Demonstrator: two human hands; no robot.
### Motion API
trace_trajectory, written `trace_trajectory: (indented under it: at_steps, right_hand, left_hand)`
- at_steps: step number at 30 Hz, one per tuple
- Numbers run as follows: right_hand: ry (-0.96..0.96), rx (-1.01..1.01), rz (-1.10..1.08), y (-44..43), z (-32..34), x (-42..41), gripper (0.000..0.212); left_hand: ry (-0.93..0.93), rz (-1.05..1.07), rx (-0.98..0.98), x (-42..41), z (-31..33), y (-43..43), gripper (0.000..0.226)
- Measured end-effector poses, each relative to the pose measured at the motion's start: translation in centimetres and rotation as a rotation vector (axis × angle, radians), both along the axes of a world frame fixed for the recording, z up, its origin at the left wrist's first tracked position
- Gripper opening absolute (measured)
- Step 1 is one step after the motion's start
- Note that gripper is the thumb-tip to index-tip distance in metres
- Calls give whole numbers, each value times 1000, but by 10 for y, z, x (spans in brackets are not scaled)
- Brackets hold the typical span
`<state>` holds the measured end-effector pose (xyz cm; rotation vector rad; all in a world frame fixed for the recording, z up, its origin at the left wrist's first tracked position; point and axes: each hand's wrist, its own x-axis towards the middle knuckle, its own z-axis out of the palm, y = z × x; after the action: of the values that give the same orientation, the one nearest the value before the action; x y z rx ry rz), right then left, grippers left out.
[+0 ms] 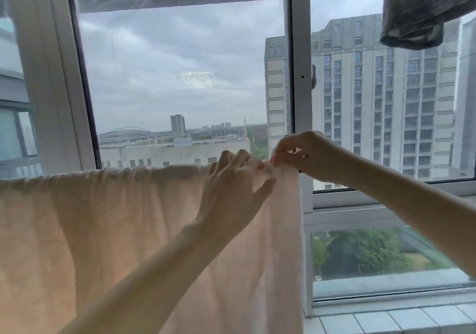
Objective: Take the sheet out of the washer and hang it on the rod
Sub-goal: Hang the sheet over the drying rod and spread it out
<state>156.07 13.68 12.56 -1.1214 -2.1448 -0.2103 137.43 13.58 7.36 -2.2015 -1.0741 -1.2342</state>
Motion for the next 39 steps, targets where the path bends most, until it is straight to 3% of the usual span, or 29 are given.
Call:
trace_trajectory:
  at_steps: [4,6,11,16,21,28,34,39]
  right_hand:
    - [34,-41,32,-3,2,-7,11]
    - [80,-85,50,-7,-1,-6,21]
    - [63,-140,8,-14,-7,6,38]
    - [-60,-52,-44,-5,-15,9,29]
    - [-15,21,-7,6,-2,-15,10]
    - [202,-209,133,26,20,-72,17]
    - [23,-296,68,37,32,-114,22]
    - [-59,-380,-31,37,37,-123,19]
  left_hand:
    - [-32,92,-20,8,2,3,37]
    - [-43,122,-12,10,3,6,32]
    - [-105,7,-9,0,14,19,16]
    - [-242,-65,-94,-18,17,25,13]
    - [-255,-5,-68,-35,15,26,7]
    - [-334,121,-75,-71,25,27,6]
    - [-461,32,-79,-82,22,13,4]
    - [-465,17,-256,-75,16,-5,16]
